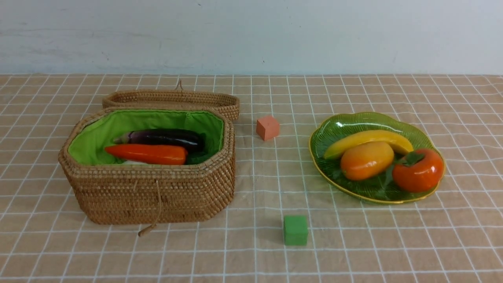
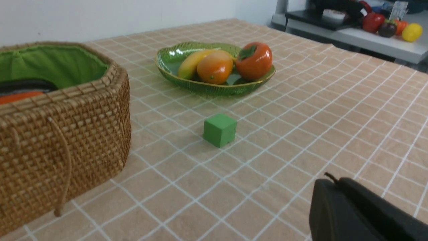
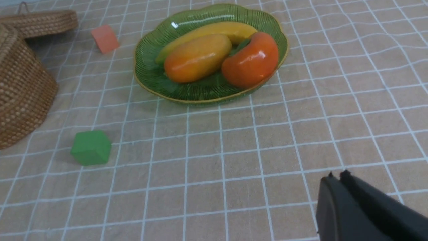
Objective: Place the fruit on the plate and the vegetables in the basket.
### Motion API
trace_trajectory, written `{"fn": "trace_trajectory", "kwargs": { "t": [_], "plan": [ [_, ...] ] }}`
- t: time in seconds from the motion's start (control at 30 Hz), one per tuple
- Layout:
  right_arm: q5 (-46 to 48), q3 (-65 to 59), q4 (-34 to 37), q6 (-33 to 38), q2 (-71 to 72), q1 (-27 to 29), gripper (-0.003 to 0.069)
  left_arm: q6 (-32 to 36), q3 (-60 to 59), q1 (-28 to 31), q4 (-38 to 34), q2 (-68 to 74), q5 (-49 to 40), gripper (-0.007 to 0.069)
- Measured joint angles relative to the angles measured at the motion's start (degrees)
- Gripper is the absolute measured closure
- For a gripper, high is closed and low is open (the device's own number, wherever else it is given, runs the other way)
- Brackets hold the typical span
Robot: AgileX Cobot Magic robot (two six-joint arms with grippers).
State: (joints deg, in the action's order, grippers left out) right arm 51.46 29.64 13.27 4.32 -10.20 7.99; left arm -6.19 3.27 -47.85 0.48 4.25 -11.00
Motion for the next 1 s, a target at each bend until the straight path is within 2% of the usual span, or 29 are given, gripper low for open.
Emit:
{"fn": "trace_trajectory", "kwargs": {
  "t": [0.23,0.37,0.47,0.63,0.83,1.0],
  "plan": [
    [-0.48,-1.50,-2.29,0.00,0.00,0.00,0.0642,0.00,-0.02,0.00,0.00,0.00,-3.16,0.0637],
    [-7.52,-4.05,-2.63,0.15,0.75,0.00,0.0653,0.00,-0.07,0.00,0.00,0.00,-3.34,0.0637],
    [-19.39,-13.79,-1.99,1.31,4.99,0.00,0.0672,0.00,-0.07,0.00,0.00,0.00,-3.51,0.0637],
    [-27.59,-29.10,-2.88,1.33,10.44,-1.88,0.0673,0.00,-0.07,0.00,-0.06,0.00,-3.56,0.0637],
    [-28.70,-30.46,-4.17,1.44,10.79,-8.54,0.0673,-0.05,-0.07,0.00,-0.17,0.00,-4.25,0.0637],
    [-28.77,-30.51,-3.89,1.44,10.82,-8.70,0.0671,-0.05,-0.07,0.00,-0.17,0.00,-4.51,0.0637]
  ]
}}
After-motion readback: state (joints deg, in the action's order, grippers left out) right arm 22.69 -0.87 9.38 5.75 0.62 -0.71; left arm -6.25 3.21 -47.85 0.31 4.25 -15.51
